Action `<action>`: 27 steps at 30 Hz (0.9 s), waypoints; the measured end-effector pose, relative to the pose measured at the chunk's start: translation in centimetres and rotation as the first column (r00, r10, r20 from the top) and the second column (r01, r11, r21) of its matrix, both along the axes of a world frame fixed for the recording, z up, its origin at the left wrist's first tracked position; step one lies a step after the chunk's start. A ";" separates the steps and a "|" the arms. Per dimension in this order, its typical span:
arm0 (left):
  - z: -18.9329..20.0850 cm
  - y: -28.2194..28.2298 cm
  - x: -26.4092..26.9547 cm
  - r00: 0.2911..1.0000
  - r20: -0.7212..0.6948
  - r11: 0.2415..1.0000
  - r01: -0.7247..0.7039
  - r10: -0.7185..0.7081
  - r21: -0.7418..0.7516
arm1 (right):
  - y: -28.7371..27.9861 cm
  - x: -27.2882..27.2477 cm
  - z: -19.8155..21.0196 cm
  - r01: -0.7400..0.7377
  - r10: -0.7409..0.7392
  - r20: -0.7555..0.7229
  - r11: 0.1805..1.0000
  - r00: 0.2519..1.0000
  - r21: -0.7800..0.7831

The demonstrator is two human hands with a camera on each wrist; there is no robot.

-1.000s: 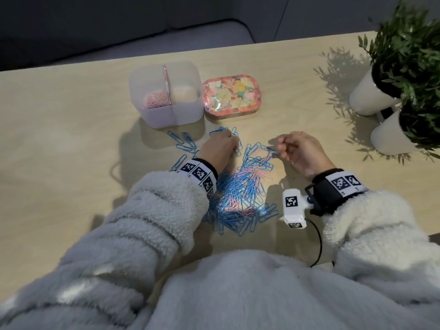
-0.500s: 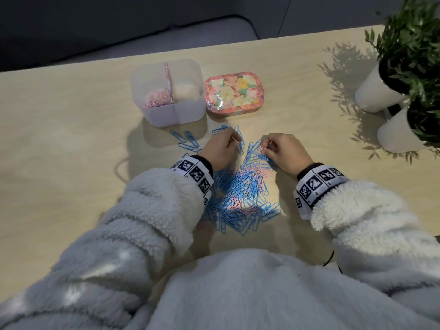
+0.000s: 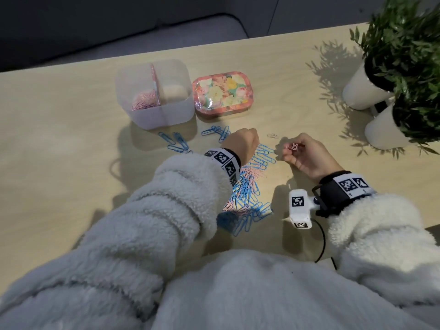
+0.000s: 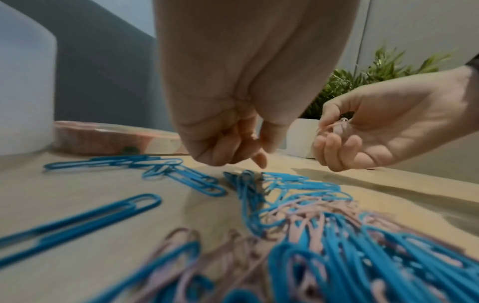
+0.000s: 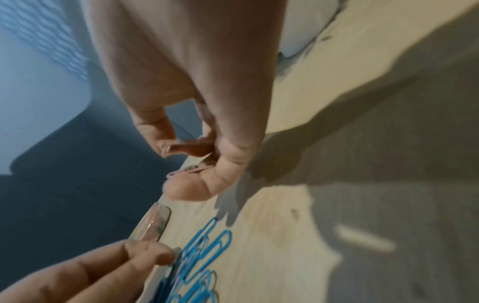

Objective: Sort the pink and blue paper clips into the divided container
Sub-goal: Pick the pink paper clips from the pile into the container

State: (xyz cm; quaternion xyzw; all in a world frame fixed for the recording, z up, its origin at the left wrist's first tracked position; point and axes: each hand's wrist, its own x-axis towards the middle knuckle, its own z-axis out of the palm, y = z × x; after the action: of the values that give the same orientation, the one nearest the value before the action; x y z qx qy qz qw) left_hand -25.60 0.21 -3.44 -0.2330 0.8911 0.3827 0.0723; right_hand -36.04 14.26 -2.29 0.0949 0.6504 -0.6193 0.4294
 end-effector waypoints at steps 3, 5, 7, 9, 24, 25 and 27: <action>-0.1 0.5 -0.5 0.997 -0.002 0.983 0.074 -0.075 -0.166 | 0.6 0.3 -0.4 -0.009 0.009 0.007 1.000 1.000 -0.011; -0.3 0.5 -0.5 0.997 0.017 0.980 0.073 -0.071 -0.183 | 0.5 0.6 -0.8 -0.064 0.064 0.004 0.998 0.998 -0.024; -0.5 0.3 -0.2 0.998 0.028 0.987 0.062 -0.059 -0.145 | 0.1 1.3 -1.2 -0.108 0.111 -0.075 0.994 0.991 0.035; -0.6 0.2 0.2 0.998 0.017 0.991 0.056 -0.054 -0.120 | -0.3 2.0 -2.2 -0.157 0.194 -0.257 0.975 0.947 0.157; -0.4 0.6 0.5 0.992 0.009 0.954 0.122 -0.124 -0.273 | -3.4 -1.0 -0.8 -0.102 0.762 -0.519 0.595 0.387 0.797; -0.4 0.7 0.5 0.992 0.024 0.953 0.127 -0.125 -0.275 | -3.1 -1.0 -1.1 -0.130 0.750 -0.515 0.609 0.416 0.782; -0.3 0.7 0.5 0.991 0.059 0.958 0.130 -0.119 -0.256 | -2.3 -1.2 -1.7 -0.225 0.720 -0.470 0.640 0.511 0.735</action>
State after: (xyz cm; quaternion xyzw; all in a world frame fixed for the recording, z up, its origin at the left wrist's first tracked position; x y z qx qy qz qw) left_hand -25.14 0.89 -3.73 -0.1919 0.9446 0.2527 0.0843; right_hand -37.20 11.91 -4.03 -0.2270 0.9191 -0.2152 0.2395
